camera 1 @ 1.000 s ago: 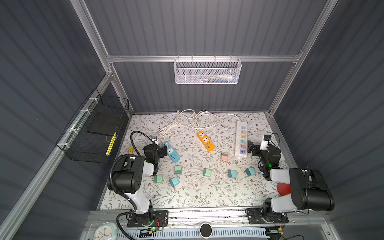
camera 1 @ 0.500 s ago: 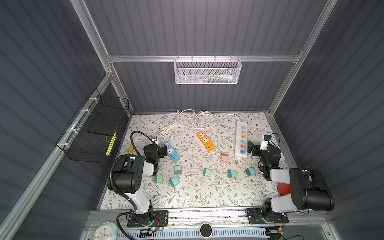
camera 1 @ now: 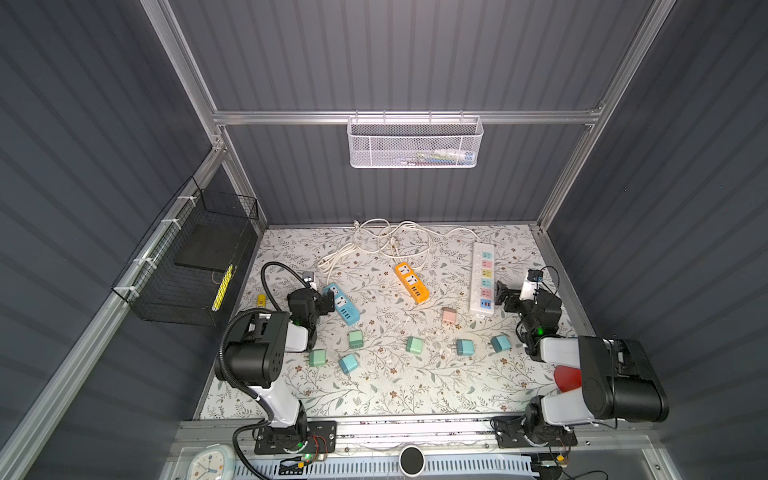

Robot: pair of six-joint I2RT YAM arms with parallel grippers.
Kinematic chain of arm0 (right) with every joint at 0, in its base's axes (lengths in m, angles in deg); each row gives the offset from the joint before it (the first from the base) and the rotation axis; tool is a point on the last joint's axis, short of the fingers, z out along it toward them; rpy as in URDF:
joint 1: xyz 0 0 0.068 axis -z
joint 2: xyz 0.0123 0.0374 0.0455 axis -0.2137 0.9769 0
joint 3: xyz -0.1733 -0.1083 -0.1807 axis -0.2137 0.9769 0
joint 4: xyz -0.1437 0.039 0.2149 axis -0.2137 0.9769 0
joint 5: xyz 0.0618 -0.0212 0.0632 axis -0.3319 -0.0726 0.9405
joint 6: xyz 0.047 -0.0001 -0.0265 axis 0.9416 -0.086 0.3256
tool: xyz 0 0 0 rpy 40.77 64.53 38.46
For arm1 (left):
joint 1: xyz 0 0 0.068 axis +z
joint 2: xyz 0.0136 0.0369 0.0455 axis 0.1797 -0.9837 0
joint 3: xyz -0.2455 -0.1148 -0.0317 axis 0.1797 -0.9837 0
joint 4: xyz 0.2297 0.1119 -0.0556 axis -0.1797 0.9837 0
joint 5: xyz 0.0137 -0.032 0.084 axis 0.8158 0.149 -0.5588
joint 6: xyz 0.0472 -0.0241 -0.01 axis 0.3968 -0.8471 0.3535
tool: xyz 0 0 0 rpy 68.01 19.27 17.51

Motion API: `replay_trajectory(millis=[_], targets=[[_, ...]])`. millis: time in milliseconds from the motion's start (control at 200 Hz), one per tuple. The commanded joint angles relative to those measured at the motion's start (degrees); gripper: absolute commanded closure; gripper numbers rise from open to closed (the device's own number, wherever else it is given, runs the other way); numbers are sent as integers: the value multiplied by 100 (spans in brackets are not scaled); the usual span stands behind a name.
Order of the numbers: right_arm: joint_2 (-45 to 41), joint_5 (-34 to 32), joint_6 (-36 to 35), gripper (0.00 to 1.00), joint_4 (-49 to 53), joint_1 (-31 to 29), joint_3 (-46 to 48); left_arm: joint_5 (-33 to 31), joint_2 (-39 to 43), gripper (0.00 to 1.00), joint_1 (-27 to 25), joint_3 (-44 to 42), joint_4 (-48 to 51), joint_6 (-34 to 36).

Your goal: Insert the plug

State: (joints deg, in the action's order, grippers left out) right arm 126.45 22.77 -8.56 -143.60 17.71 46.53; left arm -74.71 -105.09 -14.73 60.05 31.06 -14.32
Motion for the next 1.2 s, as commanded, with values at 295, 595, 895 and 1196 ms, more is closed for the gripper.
replay_trajectory(millis=[295,595,895,1196], targets=[[-836,-135,-380,1,1979,-379,-836,396,1501,0,41,697,1824,72],[-1535,-1756,1267,1,7222,-1752,-4533,798,2867,0,25,3259,5851,-1195],[-822,-182,2252,8,8494,-1548,-5528,930,3655,0,41,3160,6254,-3088],[-328,-211,1418,9,9419,-2829,-5937,1295,3137,20,-177,3071,8031,-3450]])
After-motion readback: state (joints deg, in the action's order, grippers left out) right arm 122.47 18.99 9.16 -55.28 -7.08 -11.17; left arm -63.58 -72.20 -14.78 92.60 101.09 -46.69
